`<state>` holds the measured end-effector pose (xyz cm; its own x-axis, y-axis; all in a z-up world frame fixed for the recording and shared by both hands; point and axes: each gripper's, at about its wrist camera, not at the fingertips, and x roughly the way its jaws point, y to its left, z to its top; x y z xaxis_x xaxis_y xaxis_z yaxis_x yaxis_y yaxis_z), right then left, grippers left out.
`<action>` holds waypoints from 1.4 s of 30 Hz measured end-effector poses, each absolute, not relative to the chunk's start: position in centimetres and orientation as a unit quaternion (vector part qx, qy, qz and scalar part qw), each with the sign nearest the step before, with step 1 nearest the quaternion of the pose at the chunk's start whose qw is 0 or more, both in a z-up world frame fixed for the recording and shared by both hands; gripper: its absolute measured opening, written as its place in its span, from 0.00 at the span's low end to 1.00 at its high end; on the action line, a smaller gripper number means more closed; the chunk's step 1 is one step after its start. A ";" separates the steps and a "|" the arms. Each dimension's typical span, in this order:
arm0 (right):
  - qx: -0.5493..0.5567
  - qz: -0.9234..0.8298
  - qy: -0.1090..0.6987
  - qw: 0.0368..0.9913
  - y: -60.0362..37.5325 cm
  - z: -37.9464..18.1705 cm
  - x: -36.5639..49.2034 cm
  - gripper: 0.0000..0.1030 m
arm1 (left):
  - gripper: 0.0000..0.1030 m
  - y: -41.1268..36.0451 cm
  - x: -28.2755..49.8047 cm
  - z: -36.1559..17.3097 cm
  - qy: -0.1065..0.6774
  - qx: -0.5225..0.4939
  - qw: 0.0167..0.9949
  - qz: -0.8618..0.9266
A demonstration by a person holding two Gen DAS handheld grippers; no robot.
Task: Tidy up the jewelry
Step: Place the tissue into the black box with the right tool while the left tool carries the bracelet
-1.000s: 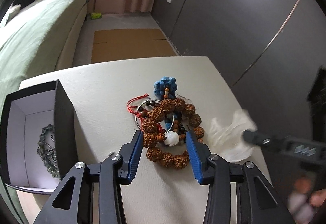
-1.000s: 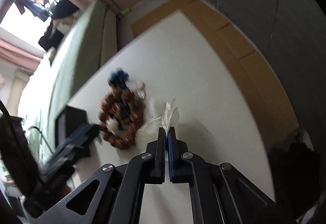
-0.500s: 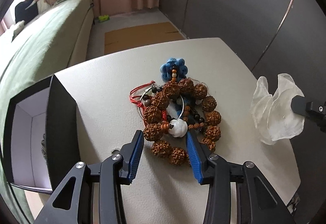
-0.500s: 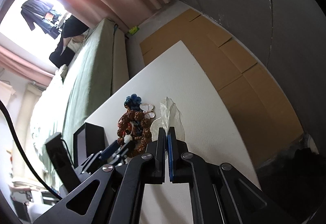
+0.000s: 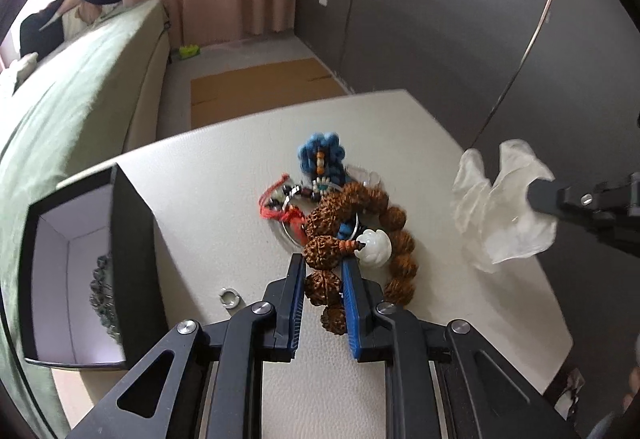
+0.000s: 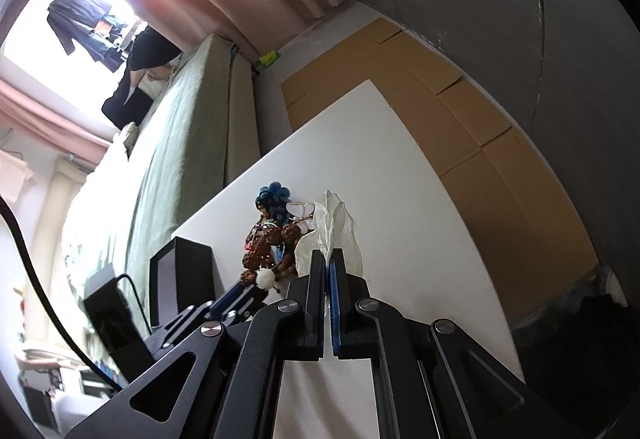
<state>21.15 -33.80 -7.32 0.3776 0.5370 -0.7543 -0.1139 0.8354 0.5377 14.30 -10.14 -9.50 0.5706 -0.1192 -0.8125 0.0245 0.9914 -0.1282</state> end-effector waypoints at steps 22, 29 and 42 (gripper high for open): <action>0.234 0.271 0.480 0.801 -30.2 -5.7 20.1 0.04 | 0.18 -3.1 9.0 -0.6 0.346 -0.135 0.928 -0.035; 0.233 0.319 0.465 0.792 -26.4 -5.0 19.6 0.04 | 0.18 2.0 7.5 0.8 0.321 -0.174 0.931 0.005; 0.209 0.390 0.472 0.762 -17.5 -6.0 18.3 0.04 | 0.18 8.1 5.0 1.6 0.298 -0.212 0.929 0.055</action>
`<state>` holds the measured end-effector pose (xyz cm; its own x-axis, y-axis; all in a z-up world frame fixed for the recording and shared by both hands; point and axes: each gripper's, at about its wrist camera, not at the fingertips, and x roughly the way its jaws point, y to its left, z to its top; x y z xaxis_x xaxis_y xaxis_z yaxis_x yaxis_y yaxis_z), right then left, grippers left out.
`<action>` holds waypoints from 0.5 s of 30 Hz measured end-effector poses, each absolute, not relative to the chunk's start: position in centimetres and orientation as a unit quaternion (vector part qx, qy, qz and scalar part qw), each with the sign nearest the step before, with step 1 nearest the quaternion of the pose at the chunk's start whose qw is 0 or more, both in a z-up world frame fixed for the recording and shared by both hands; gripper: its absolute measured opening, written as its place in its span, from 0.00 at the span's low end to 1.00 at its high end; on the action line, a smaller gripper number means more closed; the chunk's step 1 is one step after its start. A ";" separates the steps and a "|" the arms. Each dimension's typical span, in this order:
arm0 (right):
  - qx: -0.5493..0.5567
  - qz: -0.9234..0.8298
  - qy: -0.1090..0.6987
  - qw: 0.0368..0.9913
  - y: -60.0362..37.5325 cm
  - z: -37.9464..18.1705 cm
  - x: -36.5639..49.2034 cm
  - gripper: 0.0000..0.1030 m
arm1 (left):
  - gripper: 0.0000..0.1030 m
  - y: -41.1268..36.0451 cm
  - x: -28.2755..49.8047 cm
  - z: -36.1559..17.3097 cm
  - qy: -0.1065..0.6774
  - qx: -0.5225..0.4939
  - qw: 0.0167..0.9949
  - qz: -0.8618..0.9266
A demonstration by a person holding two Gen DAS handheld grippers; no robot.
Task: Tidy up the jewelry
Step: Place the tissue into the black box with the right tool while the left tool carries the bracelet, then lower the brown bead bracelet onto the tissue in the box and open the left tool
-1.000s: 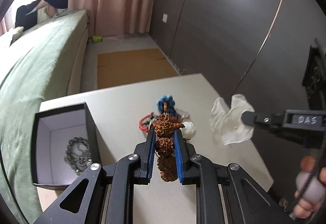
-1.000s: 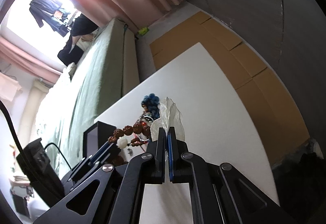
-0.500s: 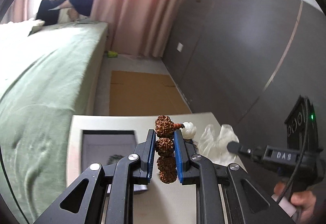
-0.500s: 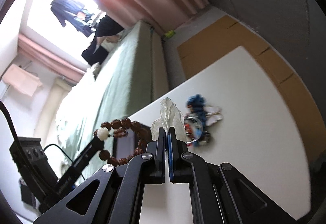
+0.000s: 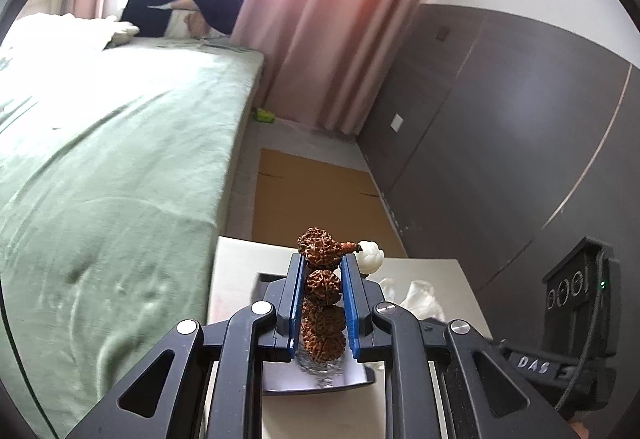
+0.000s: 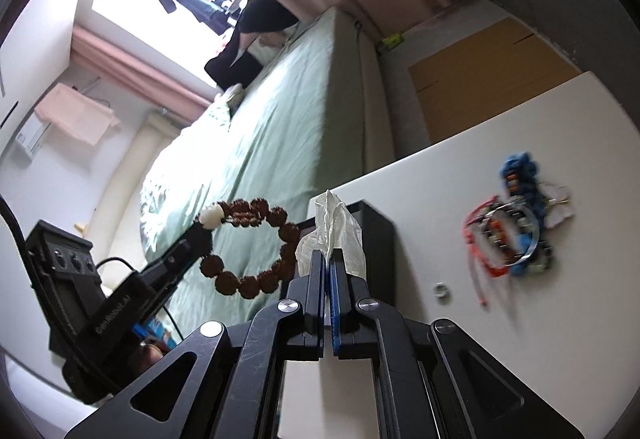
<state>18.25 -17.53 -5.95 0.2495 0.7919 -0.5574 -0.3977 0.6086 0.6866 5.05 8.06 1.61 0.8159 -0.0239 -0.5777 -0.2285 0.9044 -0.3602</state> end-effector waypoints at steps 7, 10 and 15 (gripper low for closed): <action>0.192 0.397 0.489 0.752 -13.8 -7.4 18.1 0.04 | 0.18 10.5 4.0 1.5 0.294 -0.229 0.925 0.070; 0.178 0.389 0.505 0.750 -12.7 -8.3 18.2 0.04 | 0.18 10.8 3.9 1.5 0.298 -0.231 0.923 0.073; 0.137 0.348 0.531 0.760 -12.5 -8.7 18.5 0.39 | 0.18 10.4 4.3 1.1 0.307 -0.229 0.922 0.066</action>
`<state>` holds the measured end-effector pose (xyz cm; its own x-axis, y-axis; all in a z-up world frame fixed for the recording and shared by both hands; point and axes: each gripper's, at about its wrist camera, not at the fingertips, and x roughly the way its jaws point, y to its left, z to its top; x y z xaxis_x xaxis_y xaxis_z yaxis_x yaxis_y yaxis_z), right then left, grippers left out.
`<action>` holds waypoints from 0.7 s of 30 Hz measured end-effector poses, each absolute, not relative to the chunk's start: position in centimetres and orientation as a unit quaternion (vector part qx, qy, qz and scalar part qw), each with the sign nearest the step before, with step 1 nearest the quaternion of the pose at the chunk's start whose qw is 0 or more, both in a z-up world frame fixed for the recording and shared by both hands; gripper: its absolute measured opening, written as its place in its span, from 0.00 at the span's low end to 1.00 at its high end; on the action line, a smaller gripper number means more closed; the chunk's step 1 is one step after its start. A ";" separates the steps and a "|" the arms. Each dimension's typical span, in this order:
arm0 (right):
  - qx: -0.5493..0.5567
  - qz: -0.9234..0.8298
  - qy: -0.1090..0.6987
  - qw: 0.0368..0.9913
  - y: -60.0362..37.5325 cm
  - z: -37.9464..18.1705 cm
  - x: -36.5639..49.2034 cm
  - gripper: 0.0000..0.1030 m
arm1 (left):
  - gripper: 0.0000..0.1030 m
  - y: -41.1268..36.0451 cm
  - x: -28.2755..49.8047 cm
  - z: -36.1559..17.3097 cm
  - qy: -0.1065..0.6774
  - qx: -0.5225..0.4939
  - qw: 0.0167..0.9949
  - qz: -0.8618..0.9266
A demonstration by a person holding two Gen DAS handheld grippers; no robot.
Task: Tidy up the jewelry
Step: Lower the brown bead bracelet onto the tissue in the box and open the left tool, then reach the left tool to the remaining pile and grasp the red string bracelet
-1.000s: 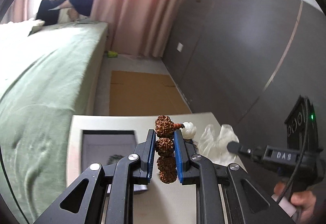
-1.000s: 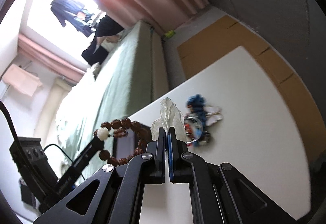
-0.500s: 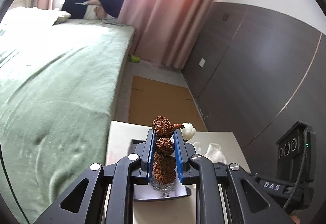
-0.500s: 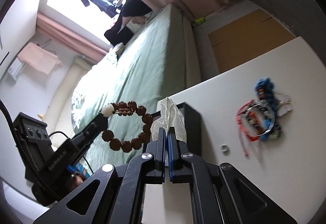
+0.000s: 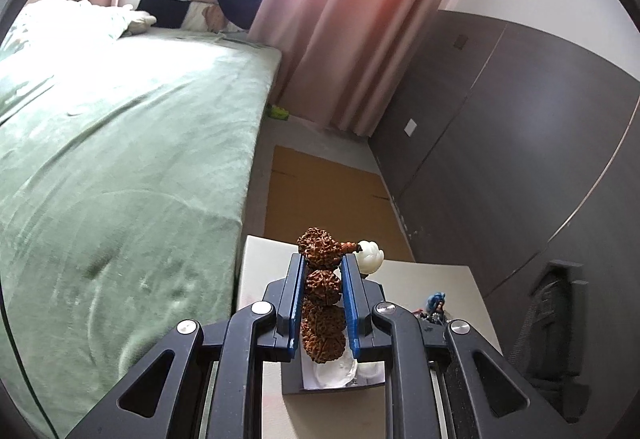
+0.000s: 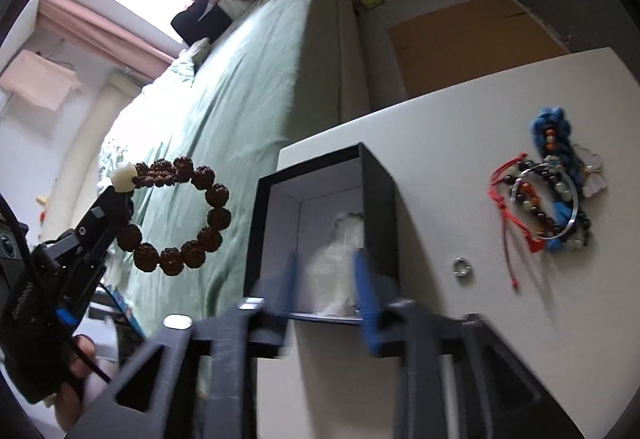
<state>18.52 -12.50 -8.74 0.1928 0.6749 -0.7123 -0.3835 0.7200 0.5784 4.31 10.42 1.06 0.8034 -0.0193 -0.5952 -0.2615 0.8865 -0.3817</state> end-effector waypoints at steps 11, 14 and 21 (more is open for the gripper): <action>0.169 0.318 0.499 0.788 -17.5 -6.3 18.8 0.59 | 0.18 8.3 6.5 -0.3 0.328 -0.260 0.908 -0.006; 0.177 0.312 0.499 0.789 -18.4 -6.2 19.0 0.59 | 0.20 8.1 7.8 -1.9 0.383 -0.244 0.890 0.033; 0.184 0.300 0.495 0.795 -19.9 -5.8 19.1 0.59 | 0.67 8.6 7.9 -2.8 0.396 -0.242 0.884 0.059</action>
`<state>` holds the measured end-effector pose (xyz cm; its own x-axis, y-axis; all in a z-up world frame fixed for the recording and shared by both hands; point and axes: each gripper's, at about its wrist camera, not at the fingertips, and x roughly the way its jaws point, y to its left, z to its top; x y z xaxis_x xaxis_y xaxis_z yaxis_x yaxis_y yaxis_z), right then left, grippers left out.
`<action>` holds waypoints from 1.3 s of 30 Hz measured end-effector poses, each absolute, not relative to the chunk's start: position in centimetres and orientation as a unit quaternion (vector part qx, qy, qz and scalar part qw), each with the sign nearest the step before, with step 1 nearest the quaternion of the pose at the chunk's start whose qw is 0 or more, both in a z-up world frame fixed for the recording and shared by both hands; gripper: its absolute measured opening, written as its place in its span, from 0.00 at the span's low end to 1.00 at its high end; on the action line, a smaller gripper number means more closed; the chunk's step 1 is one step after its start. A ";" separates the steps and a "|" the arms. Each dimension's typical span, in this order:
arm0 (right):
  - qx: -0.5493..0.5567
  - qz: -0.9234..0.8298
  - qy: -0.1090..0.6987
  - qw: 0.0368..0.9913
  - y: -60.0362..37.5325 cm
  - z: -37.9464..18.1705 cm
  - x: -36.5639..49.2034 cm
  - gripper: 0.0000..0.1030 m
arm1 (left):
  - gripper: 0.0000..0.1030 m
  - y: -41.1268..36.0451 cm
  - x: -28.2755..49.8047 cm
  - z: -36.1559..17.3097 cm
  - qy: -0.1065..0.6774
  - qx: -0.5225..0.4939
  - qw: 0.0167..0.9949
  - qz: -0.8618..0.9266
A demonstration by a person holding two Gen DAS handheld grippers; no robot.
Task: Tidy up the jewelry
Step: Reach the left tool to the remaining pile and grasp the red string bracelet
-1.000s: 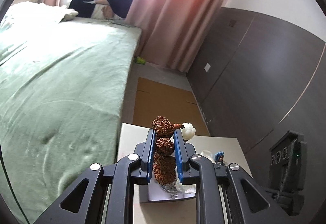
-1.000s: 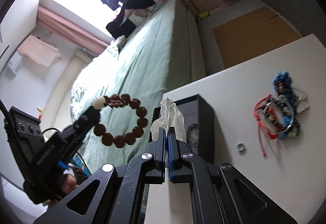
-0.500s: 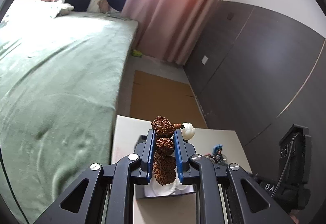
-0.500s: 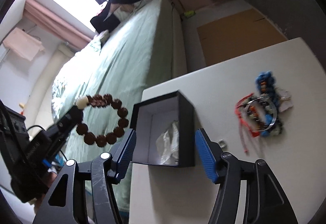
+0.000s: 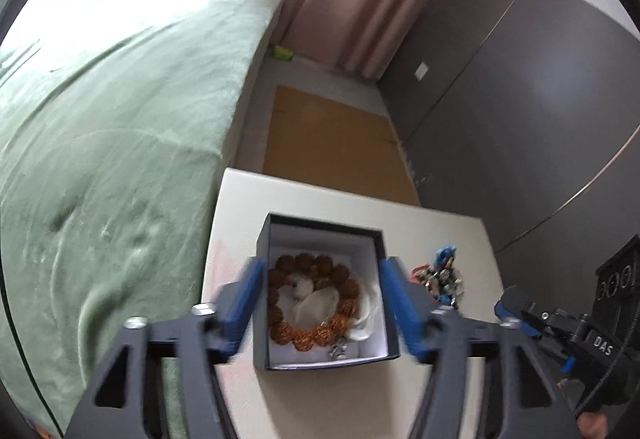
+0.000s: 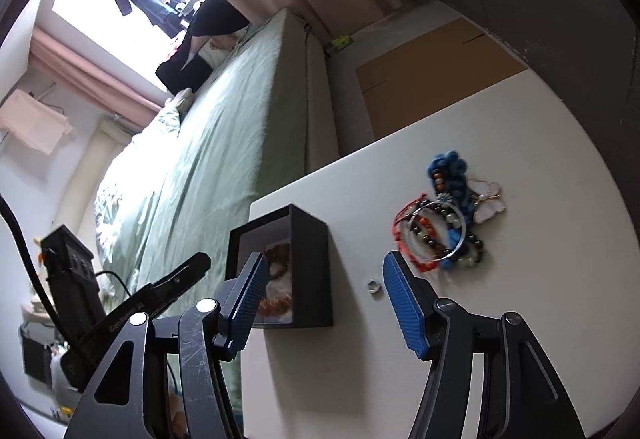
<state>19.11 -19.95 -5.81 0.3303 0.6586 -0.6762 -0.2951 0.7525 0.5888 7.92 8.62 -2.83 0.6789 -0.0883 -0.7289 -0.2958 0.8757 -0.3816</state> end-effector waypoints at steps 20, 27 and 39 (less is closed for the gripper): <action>0.198 0.253 0.501 0.804 -25.7 -5.5 19.9 0.59 | 0.67 1.1 9.5 -2.4 0.409 -0.191 0.892 -0.020; 0.220 0.230 0.511 0.798 -28.7 -6.1 21.0 0.59 | 0.56 -2.3 11.7 -3.0 0.437 -0.201 0.876 -0.044; 0.251 0.198 0.526 0.788 -33.9 -7.0 22.4 0.59 | 0.32 -6.4 15.6 -5.9 0.512 -0.168 0.842 -0.015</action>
